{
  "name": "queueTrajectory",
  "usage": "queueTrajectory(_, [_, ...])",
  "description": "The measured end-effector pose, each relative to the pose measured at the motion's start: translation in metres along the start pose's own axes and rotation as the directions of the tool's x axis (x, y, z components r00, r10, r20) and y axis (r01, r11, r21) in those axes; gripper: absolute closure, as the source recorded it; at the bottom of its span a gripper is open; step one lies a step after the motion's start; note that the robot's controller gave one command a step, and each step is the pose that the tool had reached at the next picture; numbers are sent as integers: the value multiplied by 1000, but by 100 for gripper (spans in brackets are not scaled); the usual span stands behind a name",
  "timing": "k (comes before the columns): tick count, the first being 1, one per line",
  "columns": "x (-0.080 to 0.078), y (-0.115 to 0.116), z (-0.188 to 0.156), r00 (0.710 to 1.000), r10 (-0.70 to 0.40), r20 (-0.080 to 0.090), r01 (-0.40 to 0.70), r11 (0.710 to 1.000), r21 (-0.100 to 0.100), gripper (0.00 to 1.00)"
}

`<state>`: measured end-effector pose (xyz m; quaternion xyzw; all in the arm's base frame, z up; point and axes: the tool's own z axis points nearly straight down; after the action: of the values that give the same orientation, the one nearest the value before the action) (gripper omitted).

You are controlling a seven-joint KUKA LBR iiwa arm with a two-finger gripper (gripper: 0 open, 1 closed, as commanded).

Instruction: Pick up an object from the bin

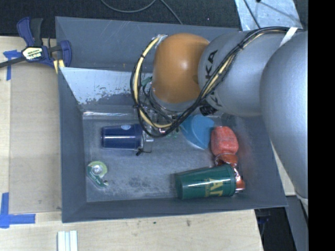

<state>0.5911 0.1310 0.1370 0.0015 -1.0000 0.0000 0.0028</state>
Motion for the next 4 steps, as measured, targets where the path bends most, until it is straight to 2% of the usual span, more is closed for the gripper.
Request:
queueTrajectory(1, [-2, 0, -5, 1000, 2, 8, -2, 1000, -1, 0])
queueTrajectory(2, [-2, 0, -5, 1000, 3, 8, -2, 1000, -1, 0])
queueTrajectory(3, [-8, 23, 45, 1000, -26, 16, 26, 1000, -2, 0])
queueTrajectory(4, [-23, 39, 66, 999, 45, 12, -45, 999, -3, 100])
